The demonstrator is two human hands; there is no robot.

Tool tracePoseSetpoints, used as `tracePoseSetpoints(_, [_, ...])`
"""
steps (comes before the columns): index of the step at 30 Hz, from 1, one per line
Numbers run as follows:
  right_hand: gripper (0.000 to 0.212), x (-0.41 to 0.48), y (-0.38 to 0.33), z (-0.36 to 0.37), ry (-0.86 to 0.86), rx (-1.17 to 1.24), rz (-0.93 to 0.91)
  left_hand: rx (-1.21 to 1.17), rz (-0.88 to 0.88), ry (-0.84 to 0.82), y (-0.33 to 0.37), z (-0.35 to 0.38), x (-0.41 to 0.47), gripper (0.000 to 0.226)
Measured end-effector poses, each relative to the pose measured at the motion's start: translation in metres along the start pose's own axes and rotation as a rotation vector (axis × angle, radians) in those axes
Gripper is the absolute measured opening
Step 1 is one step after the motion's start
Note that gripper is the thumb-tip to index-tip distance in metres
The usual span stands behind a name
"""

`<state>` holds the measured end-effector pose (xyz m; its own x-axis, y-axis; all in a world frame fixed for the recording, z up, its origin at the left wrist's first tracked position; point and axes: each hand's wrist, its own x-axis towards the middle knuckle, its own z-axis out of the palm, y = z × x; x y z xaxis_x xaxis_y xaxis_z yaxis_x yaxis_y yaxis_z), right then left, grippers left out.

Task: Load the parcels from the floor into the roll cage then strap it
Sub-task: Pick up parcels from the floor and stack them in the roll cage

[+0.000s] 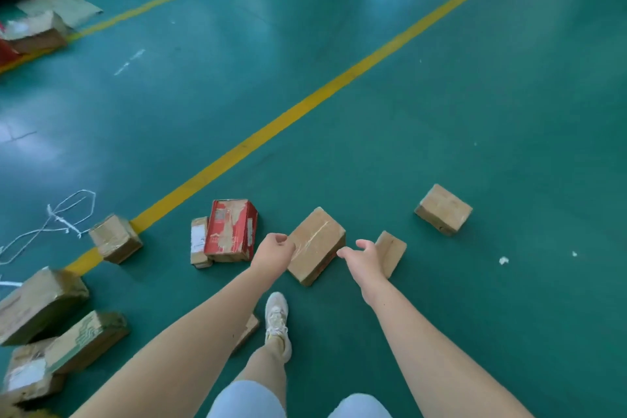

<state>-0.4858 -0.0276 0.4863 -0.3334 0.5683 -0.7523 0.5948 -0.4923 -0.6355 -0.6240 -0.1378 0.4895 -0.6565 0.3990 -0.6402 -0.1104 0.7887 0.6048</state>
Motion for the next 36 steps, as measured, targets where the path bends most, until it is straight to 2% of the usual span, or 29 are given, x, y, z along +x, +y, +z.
tracePoseSetpoints(9, [0.060, 0.130, 0.010, 0.108, 0.154, 0.159, 0.242, 0.252, -0.031, -0.185, -0.024, -0.027, 0.183, 0.040])
tracePoseSetpoints(22, [0.068, 0.322, 0.161, 0.187, 0.206, 0.238, 0.499, 0.391, -0.126, -0.272, -0.172, 0.062, 0.402, 0.043])
tracePoseSetpoints(32, [0.074, 0.419, 0.240, 0.223, 0.136, 0.281, 0.570, 0.435, -0.155, -0.268, -0.249, 0.124, 0.483, 0.059])
tracePoseSetpoints(36, [0.056, 0.438, 0.256, 0.228, 0.132, 0.359, 0.562, 0.393, -0.186, -0.270, -0.262, 0.138, 0.493, 0.053])
